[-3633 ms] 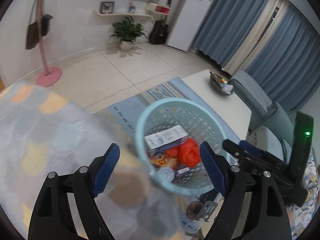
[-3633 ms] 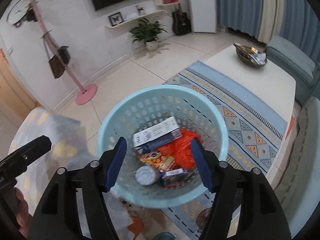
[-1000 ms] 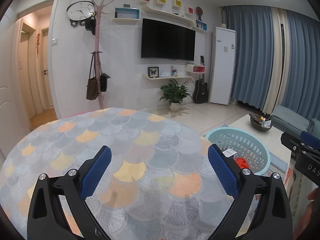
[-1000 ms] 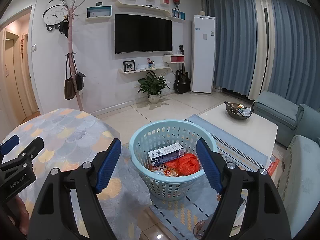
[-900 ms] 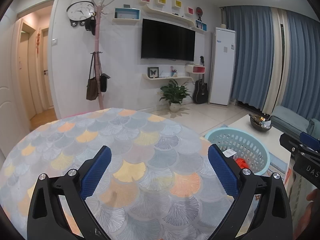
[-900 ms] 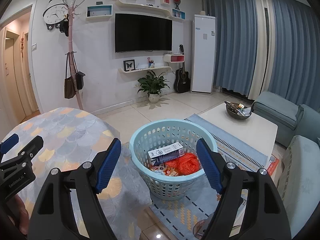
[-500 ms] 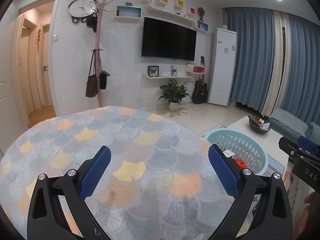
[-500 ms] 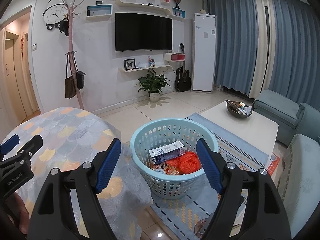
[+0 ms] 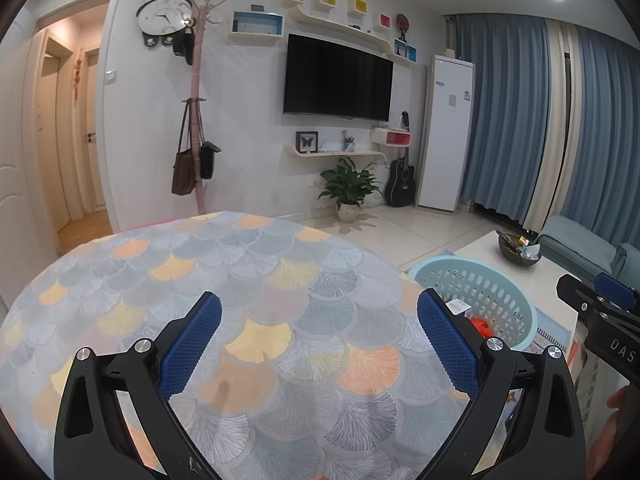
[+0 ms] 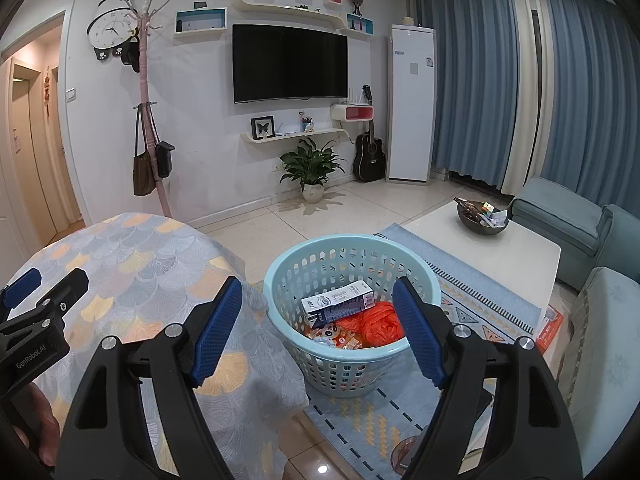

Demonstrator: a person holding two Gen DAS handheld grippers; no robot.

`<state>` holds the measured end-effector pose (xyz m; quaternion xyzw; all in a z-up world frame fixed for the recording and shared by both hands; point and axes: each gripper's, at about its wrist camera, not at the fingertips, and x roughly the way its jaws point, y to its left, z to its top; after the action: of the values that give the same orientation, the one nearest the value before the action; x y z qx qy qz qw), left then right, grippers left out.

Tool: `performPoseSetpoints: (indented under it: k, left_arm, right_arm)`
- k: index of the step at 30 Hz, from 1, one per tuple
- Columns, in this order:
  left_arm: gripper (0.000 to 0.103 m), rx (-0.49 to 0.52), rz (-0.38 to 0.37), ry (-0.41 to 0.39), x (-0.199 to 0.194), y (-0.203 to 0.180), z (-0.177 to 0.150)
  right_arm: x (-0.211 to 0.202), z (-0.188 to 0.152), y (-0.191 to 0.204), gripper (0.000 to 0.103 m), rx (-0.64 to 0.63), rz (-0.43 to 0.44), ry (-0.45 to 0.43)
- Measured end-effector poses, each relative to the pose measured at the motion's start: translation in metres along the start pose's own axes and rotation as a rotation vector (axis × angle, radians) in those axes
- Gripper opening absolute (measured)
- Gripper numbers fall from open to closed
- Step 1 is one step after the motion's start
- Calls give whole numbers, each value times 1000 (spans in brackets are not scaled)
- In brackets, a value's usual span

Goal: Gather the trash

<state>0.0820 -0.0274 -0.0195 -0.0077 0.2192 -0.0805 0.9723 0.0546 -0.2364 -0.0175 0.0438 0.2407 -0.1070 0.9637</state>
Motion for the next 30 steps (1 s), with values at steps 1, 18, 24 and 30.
performPoseSetpoints:
  k: [1,18,24,30]
  left_arm:
    - [95,0,1,0,0,0,0]
    - [95,2,7,1,0,0,-1]
    - [95,2,14,4,2,1,-4]
    - [95,3,44,-21,-1,1,0]
  right_arm:
    - [0,0,0,74,0,0,0]
    - [4,-4,-3,74,17,6,19]
    - [4,-3,-3,74,15,1,19]
    - [3,-2,-3,74,16,1,21]
